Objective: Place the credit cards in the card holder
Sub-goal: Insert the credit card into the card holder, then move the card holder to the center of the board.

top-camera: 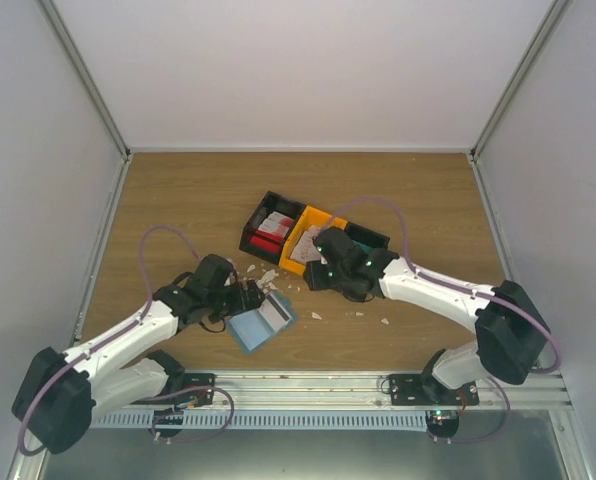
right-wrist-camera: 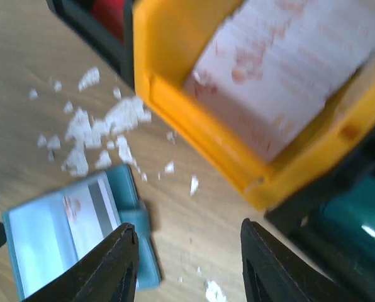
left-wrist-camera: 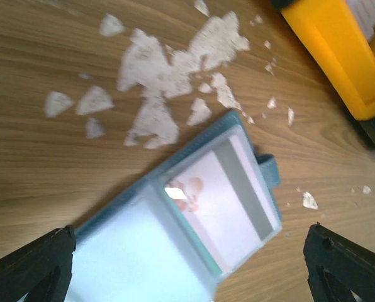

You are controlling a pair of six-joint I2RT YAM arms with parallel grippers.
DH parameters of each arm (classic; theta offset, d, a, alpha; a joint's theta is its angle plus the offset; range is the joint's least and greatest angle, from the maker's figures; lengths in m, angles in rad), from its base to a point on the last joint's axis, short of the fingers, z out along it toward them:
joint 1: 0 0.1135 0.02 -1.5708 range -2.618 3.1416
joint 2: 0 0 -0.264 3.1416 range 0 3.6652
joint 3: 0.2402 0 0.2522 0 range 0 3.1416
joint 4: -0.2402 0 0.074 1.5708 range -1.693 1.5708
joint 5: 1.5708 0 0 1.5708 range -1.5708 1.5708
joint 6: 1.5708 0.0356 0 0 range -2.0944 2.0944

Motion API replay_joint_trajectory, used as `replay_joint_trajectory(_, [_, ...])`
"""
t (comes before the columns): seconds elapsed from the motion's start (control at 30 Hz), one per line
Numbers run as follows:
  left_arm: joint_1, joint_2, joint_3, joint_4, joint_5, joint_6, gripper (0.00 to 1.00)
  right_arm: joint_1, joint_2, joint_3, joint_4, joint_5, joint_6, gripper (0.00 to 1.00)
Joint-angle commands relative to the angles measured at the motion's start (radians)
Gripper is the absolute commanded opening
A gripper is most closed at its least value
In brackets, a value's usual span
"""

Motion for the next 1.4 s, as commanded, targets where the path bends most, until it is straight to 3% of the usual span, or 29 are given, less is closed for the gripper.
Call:
replay_joint_trajectory(0.0, [0.063,-0.055,0.005,-0.111,-0.088,0.004,0.99,-0.054,0.059,0.097,-0.01,0.062,-0.144,0.47])
replay_joint_trajectory(0.27, [0.108,-0.042,-0.038,-0.15,-0.013,-0.04,0.99,-0.145,0.267,0.304,-0.088,0.015,-0.388,0.47])
replay_joint_trajectory(0.4, [0.11,-0.026,-0.045,-0.171,-0.004,-0.009,0.99,-0.163,0.351,0.381,-0.137,0.098,-0.417,0.43])
replay_joint_trajectory(0.9, [0.11,0.073,-0.041,-0.051,0.161,0.073,0.99,-0.167,0.555,0.512,-0.211,0.01,-0.525,0.44])
replay_joint_trajectory(1.37, [0.11,0.247,0.08,0.101,0.112,0.184,0.99,-0.15,0.649,0.574,-0.267,0.035,-0.566,0.43])
